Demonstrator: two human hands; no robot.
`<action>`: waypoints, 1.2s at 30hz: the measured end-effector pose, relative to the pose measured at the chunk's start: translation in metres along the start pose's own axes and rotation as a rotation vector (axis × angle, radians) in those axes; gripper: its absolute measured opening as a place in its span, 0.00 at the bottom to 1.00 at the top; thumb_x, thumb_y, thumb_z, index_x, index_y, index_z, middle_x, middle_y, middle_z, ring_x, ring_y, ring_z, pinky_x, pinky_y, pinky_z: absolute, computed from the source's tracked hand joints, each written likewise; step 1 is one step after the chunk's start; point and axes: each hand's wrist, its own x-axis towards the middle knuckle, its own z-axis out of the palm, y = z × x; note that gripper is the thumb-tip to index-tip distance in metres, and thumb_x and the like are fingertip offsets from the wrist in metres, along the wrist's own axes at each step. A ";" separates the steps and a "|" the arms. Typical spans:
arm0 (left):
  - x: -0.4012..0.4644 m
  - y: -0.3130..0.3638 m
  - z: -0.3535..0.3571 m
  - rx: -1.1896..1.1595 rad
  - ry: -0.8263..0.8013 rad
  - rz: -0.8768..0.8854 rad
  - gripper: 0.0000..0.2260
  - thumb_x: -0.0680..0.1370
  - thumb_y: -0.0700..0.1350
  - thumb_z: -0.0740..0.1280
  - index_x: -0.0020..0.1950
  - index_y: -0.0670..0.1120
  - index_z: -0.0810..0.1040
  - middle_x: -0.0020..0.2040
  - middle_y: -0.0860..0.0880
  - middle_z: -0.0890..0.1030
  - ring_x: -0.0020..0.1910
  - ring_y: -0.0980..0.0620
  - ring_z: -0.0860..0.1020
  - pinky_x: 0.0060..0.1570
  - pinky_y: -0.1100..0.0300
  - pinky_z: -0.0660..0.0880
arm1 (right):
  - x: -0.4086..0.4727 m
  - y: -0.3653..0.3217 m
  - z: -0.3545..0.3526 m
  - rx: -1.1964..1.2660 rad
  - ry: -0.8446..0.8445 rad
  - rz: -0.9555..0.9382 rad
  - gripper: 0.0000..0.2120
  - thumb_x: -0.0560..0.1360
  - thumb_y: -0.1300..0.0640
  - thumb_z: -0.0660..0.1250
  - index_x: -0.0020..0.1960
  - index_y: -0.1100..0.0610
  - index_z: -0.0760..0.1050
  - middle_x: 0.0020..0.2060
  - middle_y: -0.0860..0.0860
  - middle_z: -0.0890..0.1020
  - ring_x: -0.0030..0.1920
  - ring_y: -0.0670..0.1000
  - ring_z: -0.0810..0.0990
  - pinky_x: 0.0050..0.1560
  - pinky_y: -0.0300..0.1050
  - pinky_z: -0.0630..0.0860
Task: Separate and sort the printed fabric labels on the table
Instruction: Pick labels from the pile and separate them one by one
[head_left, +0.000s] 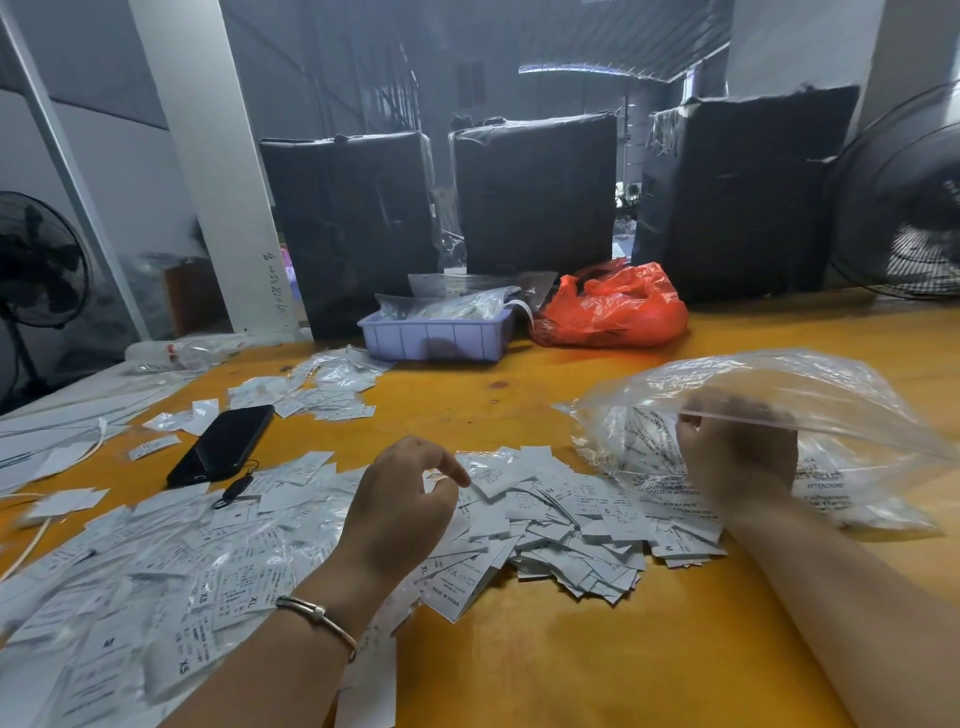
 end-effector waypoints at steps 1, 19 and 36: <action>0.000 0.000 0.000 -0.004 0.000 0.006 0.12 0.75 0.37 0.64 0.40 0.53 0.80 0.51 0.56 0.78 0.56 0.56 0.75 0.59 0.52 0.74 | -0.001 -0.002 0.000 0.046 0.023 -0.009 0.06 0.73 0.63 0.64 0.38 0.57 0.77 0.34 0.56 0.81 0.37 0.58 0.76 0.38 0.46 0.64; -0.003 0.010 0.004 -0.277 -0.217 0.138 0.23 0.68 0.57 0.72 0.62 0.60 0.74 0.50 0.62 0.83 0.54 0.65 0.78 0.49 0.68 0.76 | -0.060 -0.075 -0.029 1.028 -0.504 -0.348 0.07 0.68 0.72 0.72 0.44 0.64 0.80 0.37 0.55 0.84 0.39 0.50 0.83 0.44 0.45 0.80; 0.003 -0.005 -0.002 -0.325 0.182 -0.121 0.06 0.74 0.45 0.74 0.38 0.48 0.81 0.33 0.53 0.80 0.35 0.57 0.77 0.35 0.64 0.71 | -0.040 -0.052 -0.002 0.288 -0.506 -0.431 0.22 0.71 0.44 0.69 0.64 0.48 0.74 0.61 0.44 0.77 0.63 0.46 0.70 0.65 0.47 0.65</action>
